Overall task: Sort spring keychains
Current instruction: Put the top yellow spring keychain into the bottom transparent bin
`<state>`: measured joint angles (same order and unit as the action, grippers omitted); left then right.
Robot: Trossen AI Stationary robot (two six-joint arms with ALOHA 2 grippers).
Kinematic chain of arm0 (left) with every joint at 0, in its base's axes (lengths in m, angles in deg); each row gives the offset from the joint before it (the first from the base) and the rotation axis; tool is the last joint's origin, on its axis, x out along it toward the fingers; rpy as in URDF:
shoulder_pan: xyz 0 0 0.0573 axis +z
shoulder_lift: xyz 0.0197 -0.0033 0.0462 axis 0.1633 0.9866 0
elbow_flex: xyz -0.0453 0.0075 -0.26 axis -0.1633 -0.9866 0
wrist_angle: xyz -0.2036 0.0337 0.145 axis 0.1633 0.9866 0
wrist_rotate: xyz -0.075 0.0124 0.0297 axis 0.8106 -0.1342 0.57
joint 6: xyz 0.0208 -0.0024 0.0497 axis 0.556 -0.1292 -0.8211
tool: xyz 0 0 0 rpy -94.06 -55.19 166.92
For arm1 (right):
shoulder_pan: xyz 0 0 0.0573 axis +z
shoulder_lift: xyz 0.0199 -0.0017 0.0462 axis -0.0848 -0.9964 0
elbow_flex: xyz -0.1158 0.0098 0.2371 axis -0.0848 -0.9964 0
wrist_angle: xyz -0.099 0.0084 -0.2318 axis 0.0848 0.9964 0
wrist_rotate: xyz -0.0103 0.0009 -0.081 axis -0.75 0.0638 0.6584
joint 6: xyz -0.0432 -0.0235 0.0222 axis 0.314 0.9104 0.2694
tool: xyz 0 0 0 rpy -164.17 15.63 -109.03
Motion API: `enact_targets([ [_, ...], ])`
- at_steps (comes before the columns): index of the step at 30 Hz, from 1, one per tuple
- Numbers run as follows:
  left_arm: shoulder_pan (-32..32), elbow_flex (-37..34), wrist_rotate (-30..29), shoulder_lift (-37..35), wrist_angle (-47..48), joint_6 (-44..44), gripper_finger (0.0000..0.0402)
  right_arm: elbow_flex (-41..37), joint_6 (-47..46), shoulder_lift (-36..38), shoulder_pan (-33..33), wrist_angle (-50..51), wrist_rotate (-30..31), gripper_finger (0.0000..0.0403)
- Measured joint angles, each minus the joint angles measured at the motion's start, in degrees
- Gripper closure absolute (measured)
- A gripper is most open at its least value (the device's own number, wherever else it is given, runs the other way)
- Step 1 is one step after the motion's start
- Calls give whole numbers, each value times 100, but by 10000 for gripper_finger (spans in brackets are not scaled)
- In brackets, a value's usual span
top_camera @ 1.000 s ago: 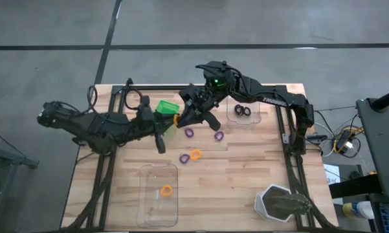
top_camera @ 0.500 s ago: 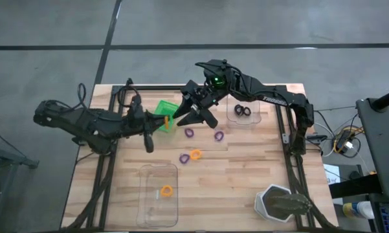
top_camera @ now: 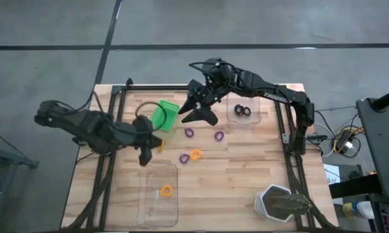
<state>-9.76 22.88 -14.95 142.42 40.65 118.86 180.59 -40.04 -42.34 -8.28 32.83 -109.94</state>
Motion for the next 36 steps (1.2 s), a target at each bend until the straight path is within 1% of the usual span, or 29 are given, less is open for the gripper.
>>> enact_targets([
  [4, -90, -297, 788, 113, 55, 431, 397, 0, 318, 0, -9, 385, 386, 188],
  [7, -231, -581, 1125, 204, 59, 863, 397, -11, 417, 0, -9, 650, 556, 188],
  [14, -613, -1219, 1185, 441, -166, 1577, 397, -11, 691, -17, -4, 791, 665, 188],
  [18, -868, -1472, 1208, 717, -593, 1810, 397, -31, 774, -33, -24, 802, 667, 188],
  [21, -1034, -1571, 1217, 1016, -703, 1922, 397, -83, 795, -33, -37, 802, 685, 188],
  [28, -1181, -1731, 1224, 1732, -683, 1967, 397, -133, 925, -33, -42, 809, 1052, 188],
  [36, -1196, -1731, 1637, 2287, -832, 1850, 396, -142, 940, -33, -42, 817, 1102, 188],
])
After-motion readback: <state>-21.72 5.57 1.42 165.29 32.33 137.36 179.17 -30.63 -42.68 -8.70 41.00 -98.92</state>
